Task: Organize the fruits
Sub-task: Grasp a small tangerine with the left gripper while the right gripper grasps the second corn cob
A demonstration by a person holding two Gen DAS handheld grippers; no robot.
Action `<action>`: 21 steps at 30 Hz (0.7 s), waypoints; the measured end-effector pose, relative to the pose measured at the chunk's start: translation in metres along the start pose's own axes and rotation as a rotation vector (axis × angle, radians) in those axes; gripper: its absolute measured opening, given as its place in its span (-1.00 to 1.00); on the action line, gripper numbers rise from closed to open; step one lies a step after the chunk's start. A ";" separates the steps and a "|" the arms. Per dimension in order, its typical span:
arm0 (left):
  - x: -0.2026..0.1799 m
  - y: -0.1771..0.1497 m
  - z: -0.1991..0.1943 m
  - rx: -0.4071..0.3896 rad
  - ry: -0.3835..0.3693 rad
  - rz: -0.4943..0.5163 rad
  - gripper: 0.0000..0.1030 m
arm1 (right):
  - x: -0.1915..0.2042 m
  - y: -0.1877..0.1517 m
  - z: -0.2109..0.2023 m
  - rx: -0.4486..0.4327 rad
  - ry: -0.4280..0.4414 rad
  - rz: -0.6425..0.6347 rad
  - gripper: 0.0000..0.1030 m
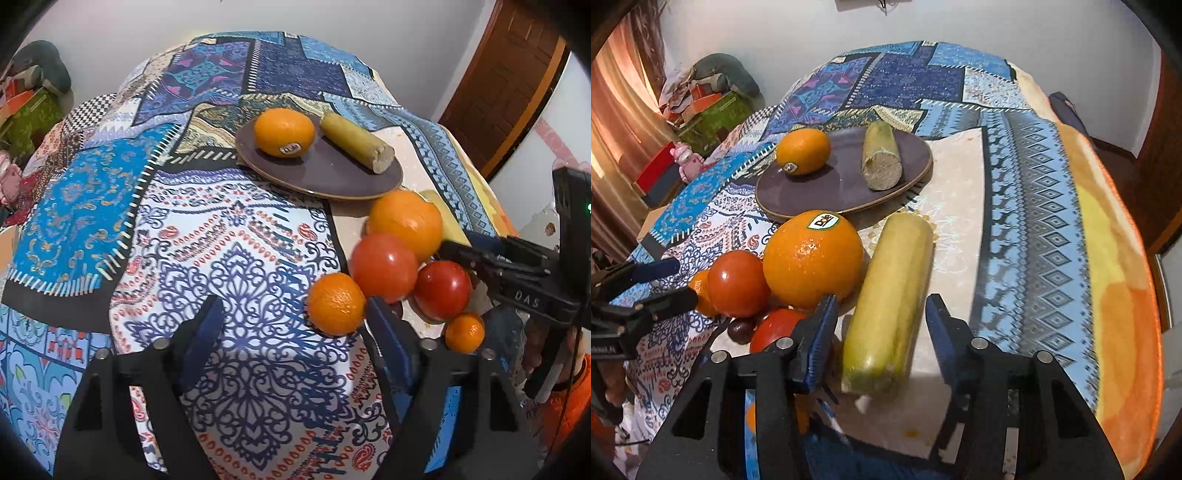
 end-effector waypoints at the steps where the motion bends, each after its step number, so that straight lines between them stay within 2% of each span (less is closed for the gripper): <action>1: -0.002 0.000 0.001 -0.003 -0.013 0.003 0.35 | -0.001 -0.001 -0.001 0.001 -0.001 -0.002 -0.12; 2: -0.005 0.000 0.002 -0.001 -0.022 0.007 0.31 | -0.002 -0.001 -0.001 0.002 -0.002 -0.003 -0.12; 4: -0.011 0.000 0.007 0.009 -0.042 0.022 0.07 | -0.005 -0.004 -0.001 0.013 0.007 0.006 -0.12; 6: -0.017 0.000 0.009 0.015 -0.067 0.027 -0.14 | -0.005 -0.008 0.001 0.033 0.010 0.003 -0.25; 7: -0.020 0.001 0.010 0.014 -0.083 0.029 -0.27 | -0.006 -0.010 0.000 0.030 0.013 0.004 -0.26; 8: -0.021 0.001 0.009 0.012 -0.091 0.031 -0.31 | -0.007 -0.011 -0.002 0.028 0.015 0.005 -0.28; 12: -0.021 0.001 0.005 0.006 -0.076 0.042 -0.31 | -0.013 -0.015 -0.010 0.023 0.008 0.006 -0.37; 15: -0.013 0.001 -0.001 -0.008 -0.021 0.051 -0.31 | -0.018 -0.019 -0.017 0.030 0.002 -0.003 -0.37; 21: 0.005 0.006 -0.006 -0.012 0.000 0.022 -0.31 | -0.017 -0.015 -0.009 0.083 -0.010 -0.049 -0.36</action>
Point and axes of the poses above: each gripper's, at about its wrist camera, not at the fingertips, and z roughly the way its jaws point, x to its left, y to its top, the point moved 7 cm from there along z, roughly the way its jaws point, and after that the axes turned 9 degrees about z, right-handed, at the moved point
